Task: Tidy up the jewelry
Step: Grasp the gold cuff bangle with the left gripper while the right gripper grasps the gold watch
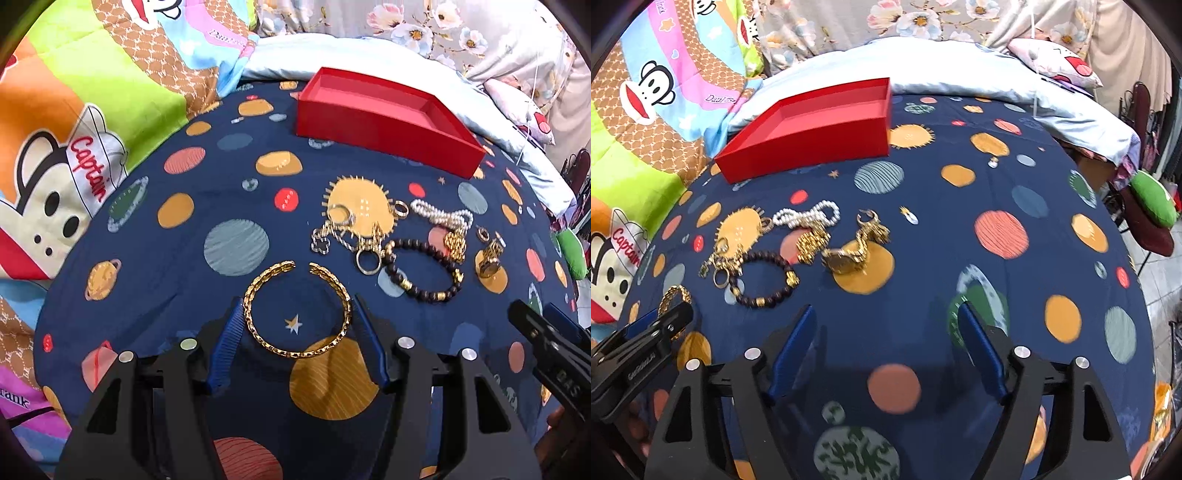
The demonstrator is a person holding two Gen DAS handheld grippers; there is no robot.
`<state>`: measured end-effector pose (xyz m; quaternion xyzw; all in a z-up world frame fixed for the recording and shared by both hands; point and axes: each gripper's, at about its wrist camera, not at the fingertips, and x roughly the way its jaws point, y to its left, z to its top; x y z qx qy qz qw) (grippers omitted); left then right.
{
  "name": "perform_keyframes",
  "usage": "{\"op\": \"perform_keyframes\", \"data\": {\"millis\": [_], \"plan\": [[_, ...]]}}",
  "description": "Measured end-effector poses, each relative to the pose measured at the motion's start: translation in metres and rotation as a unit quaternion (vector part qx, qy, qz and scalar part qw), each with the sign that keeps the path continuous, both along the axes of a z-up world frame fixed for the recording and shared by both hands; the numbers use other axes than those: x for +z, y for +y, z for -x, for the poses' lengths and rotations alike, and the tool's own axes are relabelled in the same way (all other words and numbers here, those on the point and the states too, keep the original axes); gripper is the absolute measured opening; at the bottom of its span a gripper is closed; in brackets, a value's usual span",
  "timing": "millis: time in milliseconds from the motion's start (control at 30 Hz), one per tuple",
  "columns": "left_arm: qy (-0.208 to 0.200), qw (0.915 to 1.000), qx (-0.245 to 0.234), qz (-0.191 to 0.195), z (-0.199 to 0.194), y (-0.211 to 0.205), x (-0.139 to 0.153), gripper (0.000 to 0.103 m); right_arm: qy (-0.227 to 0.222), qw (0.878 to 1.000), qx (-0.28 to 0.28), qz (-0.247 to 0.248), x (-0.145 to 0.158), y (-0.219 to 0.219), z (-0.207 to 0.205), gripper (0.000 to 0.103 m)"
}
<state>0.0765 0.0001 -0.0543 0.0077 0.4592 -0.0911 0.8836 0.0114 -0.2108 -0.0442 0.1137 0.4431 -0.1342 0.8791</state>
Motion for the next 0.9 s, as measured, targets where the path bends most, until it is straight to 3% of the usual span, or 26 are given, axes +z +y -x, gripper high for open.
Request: {"op": "perform_keyframes", "data": {"millis": [600,700,767,900], "plan": [[-0.014,0.9999,-0.001,-0.003,-0.013,-0.003,0.01,0.057,-0.006,1.0,0.022,-0.02,-0.017,-0.003,-0.048,0.049],[-0.012,0.9999,-0.002,-0.002,-0.015,-0.003,0.009,0.057,-0.007,1.0,0.025,-0.014,-0.018,-0.001,-0.05,0.041],[-0.011,0.9999,-0.002,-0.003,-0.016,-0.004,0.009,0.057,-0.007,1.0,0.026,-0.013,-0.018,-0.001,-0.05,0.027],[-0.009,1.0,-0.002,-0.003,-0.016,-0.005,0.008,0.057,-0.008,0.999,0.026,-0.022,-0.018,-0.002,-0.05,0.016]]}}
